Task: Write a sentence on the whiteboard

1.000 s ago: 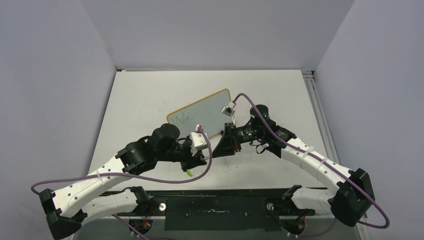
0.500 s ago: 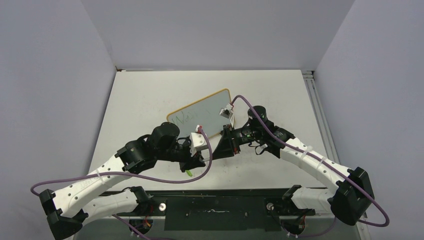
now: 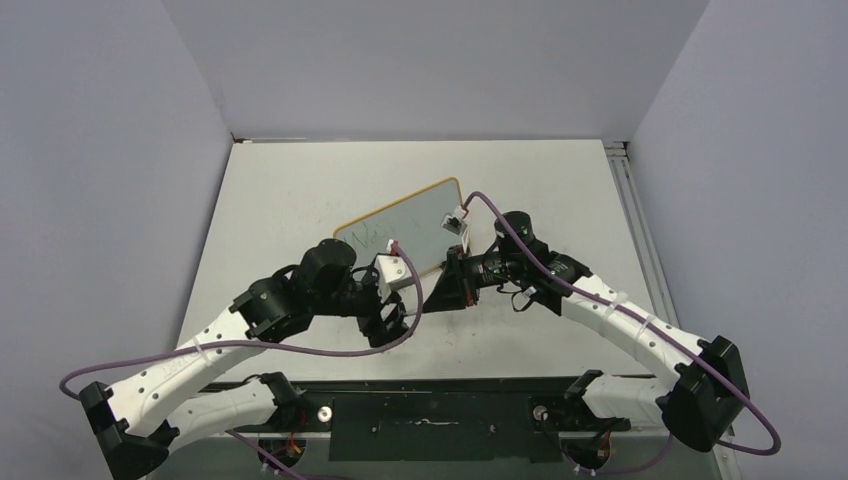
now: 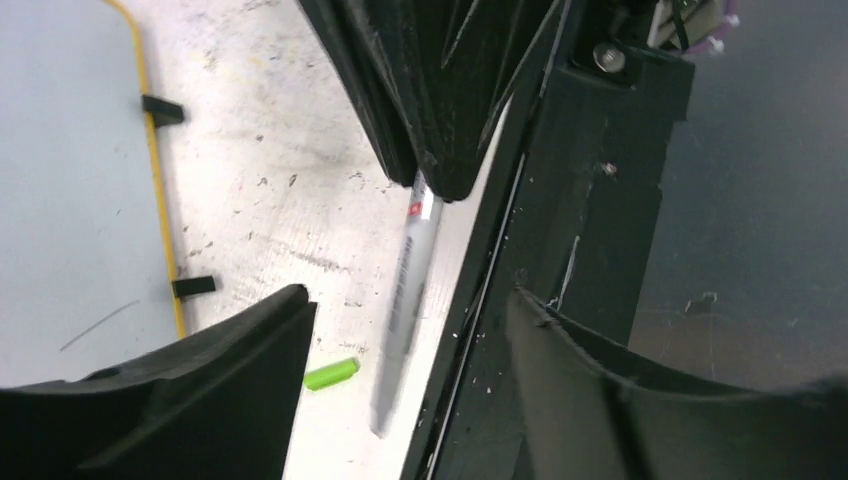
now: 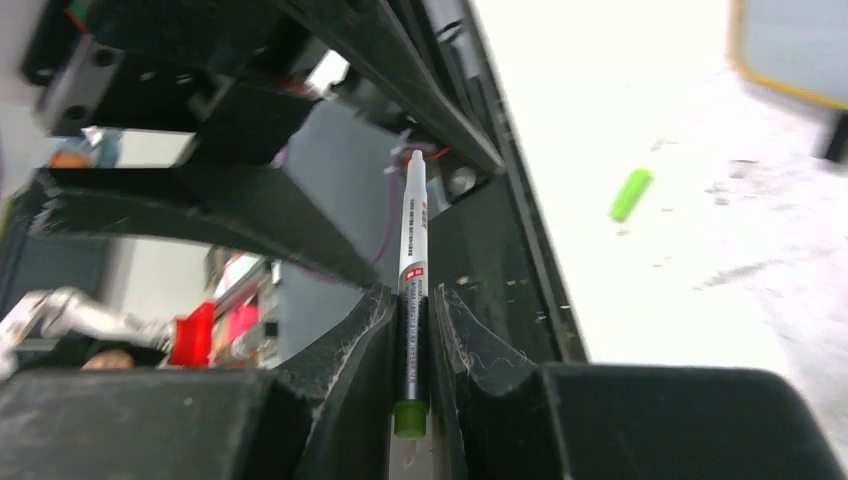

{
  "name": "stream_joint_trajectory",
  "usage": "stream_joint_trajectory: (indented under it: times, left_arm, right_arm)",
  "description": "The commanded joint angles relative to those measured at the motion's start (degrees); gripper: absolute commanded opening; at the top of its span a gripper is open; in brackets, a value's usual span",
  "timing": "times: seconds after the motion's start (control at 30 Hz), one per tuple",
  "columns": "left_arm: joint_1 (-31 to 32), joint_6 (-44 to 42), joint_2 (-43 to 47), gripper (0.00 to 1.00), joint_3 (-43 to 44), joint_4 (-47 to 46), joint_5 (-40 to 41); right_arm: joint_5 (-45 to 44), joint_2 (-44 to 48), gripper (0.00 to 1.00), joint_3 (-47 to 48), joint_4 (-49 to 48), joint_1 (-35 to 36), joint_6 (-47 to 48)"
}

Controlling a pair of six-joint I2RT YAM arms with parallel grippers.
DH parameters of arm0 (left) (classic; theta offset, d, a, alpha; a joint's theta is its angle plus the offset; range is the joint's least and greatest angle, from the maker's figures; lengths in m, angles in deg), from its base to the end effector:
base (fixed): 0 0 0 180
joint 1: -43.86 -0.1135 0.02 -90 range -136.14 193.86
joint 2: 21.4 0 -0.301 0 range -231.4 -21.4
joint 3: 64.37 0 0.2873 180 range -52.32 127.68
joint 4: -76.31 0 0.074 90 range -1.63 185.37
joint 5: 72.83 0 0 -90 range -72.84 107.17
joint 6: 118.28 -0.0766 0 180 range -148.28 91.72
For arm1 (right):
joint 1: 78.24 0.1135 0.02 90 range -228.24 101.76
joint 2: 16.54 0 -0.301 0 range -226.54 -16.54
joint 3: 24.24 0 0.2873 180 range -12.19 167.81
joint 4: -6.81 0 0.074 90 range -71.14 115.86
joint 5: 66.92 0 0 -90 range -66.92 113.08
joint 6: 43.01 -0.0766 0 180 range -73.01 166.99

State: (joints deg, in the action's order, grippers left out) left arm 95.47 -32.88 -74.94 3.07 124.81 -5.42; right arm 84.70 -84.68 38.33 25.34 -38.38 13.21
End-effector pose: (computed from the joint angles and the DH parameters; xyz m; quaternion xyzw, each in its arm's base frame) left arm 0.1254 -0.2057 0.3424 0.4893 0.7230 -0.3408 0.3489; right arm 0.1830 0.2406 0.3199 -0.3164 0.7049 0.6240 0.1164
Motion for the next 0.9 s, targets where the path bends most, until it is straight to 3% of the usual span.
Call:
stream_joint_trajectory:
  times: [0.0, 0.07, 0.27, 0.43, 0.63, 0.77, 0.87]
  left_arm:
    - [-2.7, 2.6, 0.9, 0.84, 4.2, -4.4, 3.8]
    - [-4.6, 4.0, 1.8, 1.0, 5.1, -6.2, 4.2]
    - [-16.0, 10.3, 2.6, 0.96, 7.5, -9.9, 5.7]
    - [-31.9, 15.1, 2.2, 0.96, 5.0, -11.9, 2.8]
    - [-45.2, 16.0, 0.7, 0.97, 0.5, -16.6, -12.7]
    - [-47.0, 16.2, -1.5, 1.0, -2.0, -19.2, -16.6]
    - [-47.5, 16.2, -3.1, 0.9, -4.5, -21.3, -16.9]
  right_arm:
    - [-18.0, 3.7, 0.05, 5.4, 9.1, -0.7, 9.4]
    - [-28.2, 5.4, 0.05, 5.6, 10.7, 0.2, 11.6]
    - [-59.3, 8.0, 0.05, 5.0, 8.8, 10.4, 15.5]
    - [-75.0, 6.3, 0.05, 1.3, -0.7, 17.2, 19.5]
    - [-75.3, 2.9, 0.05, -1.9, -11.3, 16.5, 22.6]
    - [-66.1, 1.3, 0.05, -3.4, -16.5, 10.1, 21.8]
    - [-58.6, 0.6, 0.05, -3.9, -19.7, 6.5, 21.5]
